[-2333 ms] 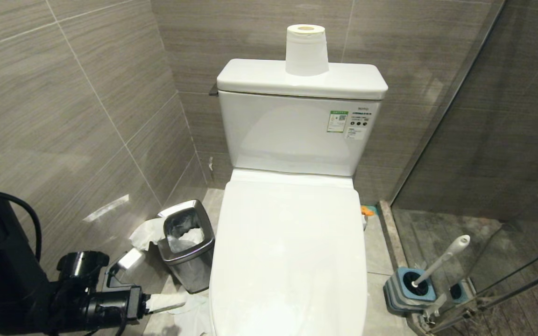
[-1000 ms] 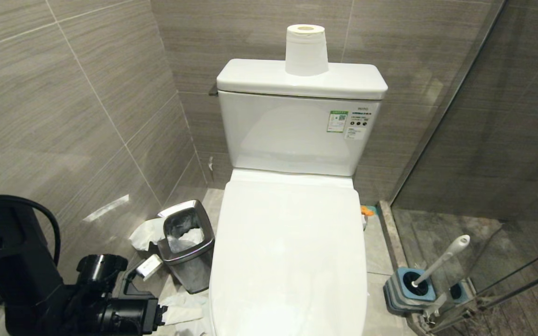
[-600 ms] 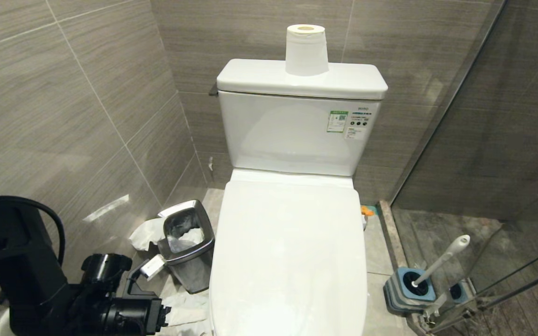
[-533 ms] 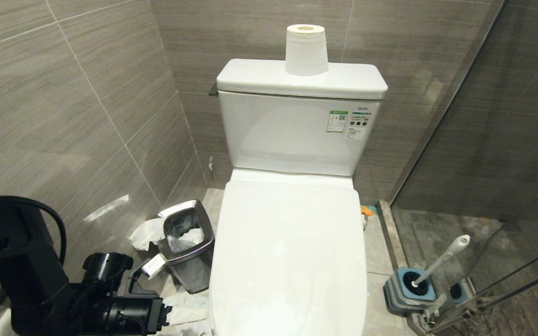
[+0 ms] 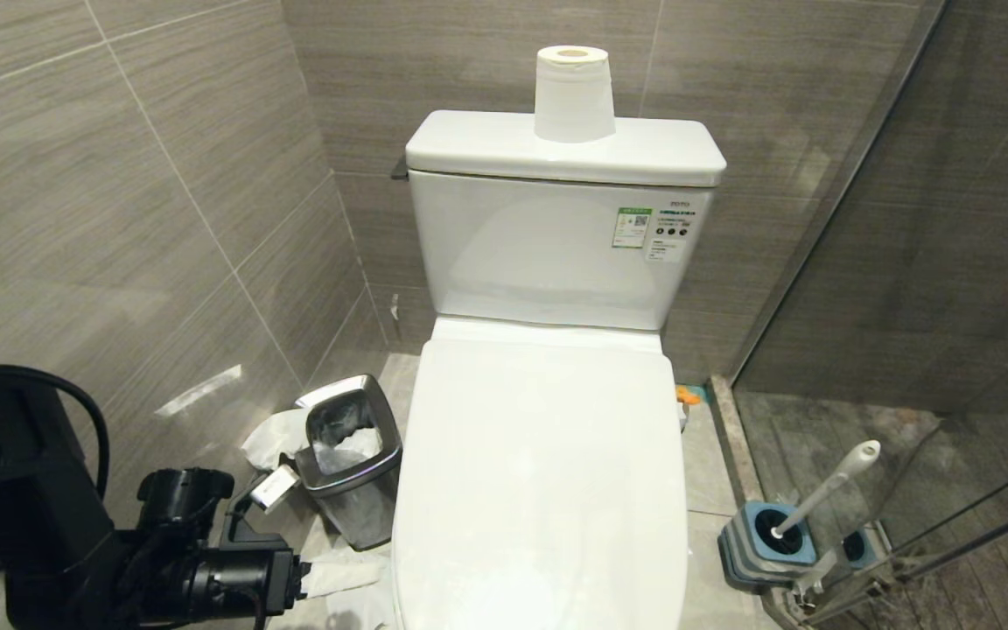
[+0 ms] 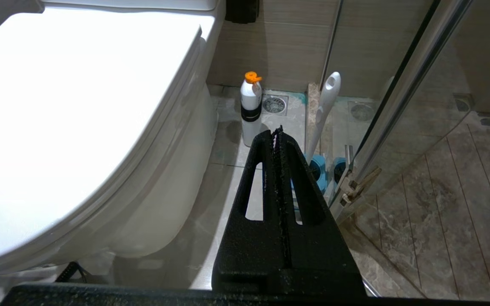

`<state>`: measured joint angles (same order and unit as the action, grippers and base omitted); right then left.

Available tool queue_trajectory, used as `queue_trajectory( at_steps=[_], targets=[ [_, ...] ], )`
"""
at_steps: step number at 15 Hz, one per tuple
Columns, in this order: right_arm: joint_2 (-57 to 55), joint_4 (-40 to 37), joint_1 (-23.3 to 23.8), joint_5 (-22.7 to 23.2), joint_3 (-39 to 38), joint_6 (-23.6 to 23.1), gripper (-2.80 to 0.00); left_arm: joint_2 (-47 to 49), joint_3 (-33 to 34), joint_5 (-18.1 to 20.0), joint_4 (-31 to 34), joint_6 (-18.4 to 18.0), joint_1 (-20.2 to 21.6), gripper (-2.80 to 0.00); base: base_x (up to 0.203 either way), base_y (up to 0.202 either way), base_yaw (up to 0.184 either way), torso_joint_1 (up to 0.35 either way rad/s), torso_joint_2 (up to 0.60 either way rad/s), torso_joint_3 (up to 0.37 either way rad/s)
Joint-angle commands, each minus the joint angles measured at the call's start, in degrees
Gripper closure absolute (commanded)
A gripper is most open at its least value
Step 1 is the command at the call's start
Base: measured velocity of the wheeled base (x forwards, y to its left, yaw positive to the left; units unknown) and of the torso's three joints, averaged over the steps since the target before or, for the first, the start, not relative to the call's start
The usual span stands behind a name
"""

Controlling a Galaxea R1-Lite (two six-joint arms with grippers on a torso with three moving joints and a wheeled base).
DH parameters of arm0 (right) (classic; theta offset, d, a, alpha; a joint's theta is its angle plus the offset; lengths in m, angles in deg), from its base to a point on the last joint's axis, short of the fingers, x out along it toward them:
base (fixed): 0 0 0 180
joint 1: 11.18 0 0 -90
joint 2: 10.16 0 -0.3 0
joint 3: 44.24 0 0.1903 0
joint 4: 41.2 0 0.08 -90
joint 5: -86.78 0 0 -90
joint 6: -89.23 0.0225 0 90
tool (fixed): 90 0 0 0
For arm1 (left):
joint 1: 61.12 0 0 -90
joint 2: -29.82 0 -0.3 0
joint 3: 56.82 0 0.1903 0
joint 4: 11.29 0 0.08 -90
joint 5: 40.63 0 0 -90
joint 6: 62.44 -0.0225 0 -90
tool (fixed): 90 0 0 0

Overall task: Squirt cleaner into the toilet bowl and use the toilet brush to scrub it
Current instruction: Use the left hand to lift the toilet lid slightly

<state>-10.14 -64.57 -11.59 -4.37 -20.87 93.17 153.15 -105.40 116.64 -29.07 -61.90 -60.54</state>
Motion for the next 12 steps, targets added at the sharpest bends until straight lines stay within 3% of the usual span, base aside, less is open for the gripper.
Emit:
queue_trajectory(
  at_steps=[1, 6, 12],
  targets=[
    [-0.02, 0.0, -0.02, 0.0, 0.0, 0.02, 0.0, -0.99, -0.32, 0.4, -0.72, -0.02, 1.35, -2.8, 0.0, 0.0, 0.0, 0.0, 0.0, 0.0],
    [-0.02, 0.0, -0.02, 0.0, 0.0, 0.02, 0.0, 2.75, 5.76, 0.76, -16.09, 1.39, 0.49, -2.8, 0.0, 0.0, 0.0, 0.0, 0.0, 0.0],
    [-0.02, 0.0, -0.02, 0.0, 0.0, 0.02, 0.0, 3.23, 5.52, 0.74, -17.73, 3.3, 1.18, -2.8, 0.0, 0.0, 0.0, 0.0, 0.0, 0.0]
  ],
)
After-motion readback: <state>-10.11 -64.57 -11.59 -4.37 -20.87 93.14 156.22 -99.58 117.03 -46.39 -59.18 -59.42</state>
